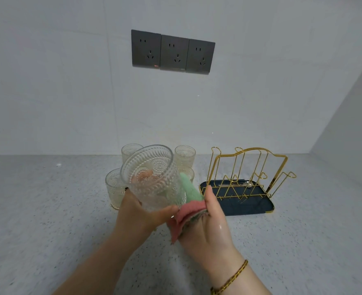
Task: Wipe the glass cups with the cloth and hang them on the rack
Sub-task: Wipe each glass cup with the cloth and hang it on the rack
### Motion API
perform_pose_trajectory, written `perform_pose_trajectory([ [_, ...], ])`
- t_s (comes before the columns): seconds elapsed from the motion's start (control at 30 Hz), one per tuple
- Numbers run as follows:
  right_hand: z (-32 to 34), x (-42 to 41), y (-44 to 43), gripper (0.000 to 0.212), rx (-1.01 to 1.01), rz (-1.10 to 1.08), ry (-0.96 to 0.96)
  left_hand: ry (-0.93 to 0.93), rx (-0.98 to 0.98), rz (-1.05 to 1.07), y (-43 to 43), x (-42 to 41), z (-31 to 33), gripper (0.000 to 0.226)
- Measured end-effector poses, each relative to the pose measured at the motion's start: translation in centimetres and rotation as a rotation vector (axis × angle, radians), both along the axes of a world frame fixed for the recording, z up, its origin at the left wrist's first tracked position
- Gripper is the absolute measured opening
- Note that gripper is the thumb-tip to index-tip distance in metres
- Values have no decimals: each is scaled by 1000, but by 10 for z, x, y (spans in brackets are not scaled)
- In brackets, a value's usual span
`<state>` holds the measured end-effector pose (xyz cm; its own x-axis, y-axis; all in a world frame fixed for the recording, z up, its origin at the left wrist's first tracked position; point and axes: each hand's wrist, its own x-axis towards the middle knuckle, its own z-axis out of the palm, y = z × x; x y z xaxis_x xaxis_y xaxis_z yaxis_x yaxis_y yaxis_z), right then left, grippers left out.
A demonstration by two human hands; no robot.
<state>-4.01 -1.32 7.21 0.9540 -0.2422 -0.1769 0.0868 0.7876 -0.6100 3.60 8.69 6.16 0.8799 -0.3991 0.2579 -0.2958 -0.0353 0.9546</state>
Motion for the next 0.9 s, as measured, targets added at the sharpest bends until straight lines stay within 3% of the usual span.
perform_pose_trajectory([
  [0.07,0,-2,7,60,60,57,-5,21,-6,19,-1,7,-1,40],
  [0.17,-5,-6,17,57,118,103,56,113,-1,51,-1,21,-4,66],
  [0.3,-10,-9,8,61,19,21,55,111,59,47,7,22,-7,91],
  [0.37,-3,-10,-3,65,-69,-28,13,82,108,52,12,18,-9,80],
  [0.47,15,-5,-22,50,-219,-103,-22,17,173,-3,15,8,-9,72],
  [0.57,32,3,-31,58,-584,-155,4,-36,193,-116,12,-1,-9,69],
  [0.67,45,4,-32,68,-1052,37,76,-57,220,-148,8,-7,-9,68],
  [0.77,49,2,-38,110,-1212,259,76,-61,222,-142,10,-6,-9,68],
  [0.83,52,0,-39,96,-1147,292,65,-82,232,-141,13,-3,-9,70],
  [0.9,56,-1,-40,44,-1111,240,83,-105,229,-153,15,-1,-10,71],
])
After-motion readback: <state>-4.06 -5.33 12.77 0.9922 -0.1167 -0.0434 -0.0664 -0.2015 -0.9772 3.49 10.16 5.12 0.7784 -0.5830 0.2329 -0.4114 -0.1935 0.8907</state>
